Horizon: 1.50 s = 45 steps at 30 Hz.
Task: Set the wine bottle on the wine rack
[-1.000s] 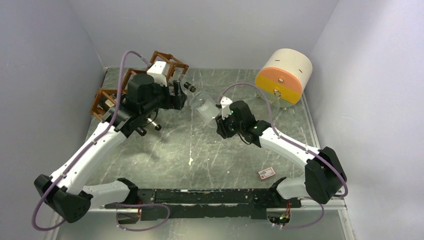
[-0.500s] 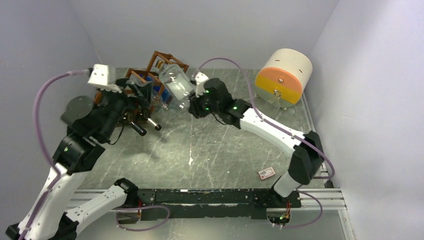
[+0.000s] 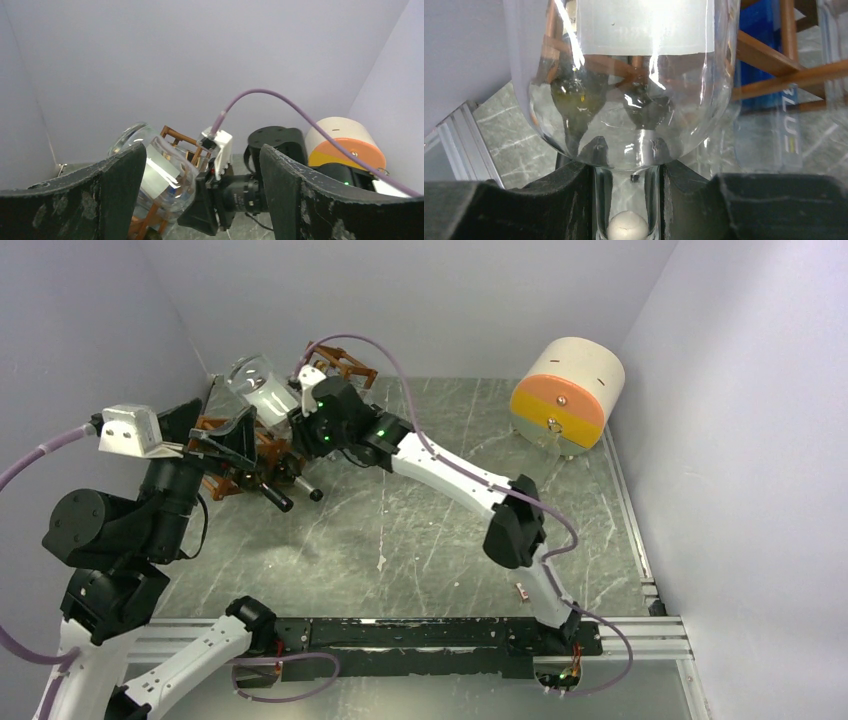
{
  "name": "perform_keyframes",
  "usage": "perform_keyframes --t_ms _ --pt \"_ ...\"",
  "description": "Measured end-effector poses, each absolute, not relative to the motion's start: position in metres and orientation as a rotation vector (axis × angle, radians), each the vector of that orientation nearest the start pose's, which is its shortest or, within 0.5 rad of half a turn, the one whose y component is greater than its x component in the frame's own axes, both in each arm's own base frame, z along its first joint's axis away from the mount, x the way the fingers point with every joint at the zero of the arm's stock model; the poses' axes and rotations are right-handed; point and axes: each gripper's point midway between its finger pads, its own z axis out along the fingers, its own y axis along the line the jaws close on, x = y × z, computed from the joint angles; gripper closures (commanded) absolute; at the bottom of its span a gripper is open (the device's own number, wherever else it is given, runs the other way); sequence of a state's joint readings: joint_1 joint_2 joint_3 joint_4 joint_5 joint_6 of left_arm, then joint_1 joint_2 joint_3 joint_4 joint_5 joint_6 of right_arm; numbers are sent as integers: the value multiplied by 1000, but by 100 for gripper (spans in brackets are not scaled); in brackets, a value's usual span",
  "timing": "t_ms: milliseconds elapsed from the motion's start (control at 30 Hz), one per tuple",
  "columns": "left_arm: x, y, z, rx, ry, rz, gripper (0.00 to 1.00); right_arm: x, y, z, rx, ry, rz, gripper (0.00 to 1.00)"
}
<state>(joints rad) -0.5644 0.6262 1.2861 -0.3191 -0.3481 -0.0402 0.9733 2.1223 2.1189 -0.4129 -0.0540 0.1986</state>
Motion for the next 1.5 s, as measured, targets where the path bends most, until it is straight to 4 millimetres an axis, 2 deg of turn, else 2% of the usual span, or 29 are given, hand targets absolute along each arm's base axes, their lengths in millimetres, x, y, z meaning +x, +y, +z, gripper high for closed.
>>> perform_keyframes --t_ms 167,300,433,667,800,1267,1500 --pt "202 -57 506 21 1259 -297 12 333 542 236 -847 1938 795 100" --pt "203 -57 505 21 1264 -293 12 331 545 213 -879 1983 774 100" --pt "203 -56 505 19 1265 -289 12 331 549 203 -909 1989 764 100" --pt "205 -56 503 16 1270 -285 12 329 558 195 -933 1970 752 82" --pt "205 -55 503 10 1272 -280 12 333 562 196 -927 1947 741 68" --pt "209 -53 496 -1 1296 -258 11 342 564 201 -928 1887 702 57" --pt "209 -53 496 -3 1298 -255 11 349 577 226 -881 1783 748 56"
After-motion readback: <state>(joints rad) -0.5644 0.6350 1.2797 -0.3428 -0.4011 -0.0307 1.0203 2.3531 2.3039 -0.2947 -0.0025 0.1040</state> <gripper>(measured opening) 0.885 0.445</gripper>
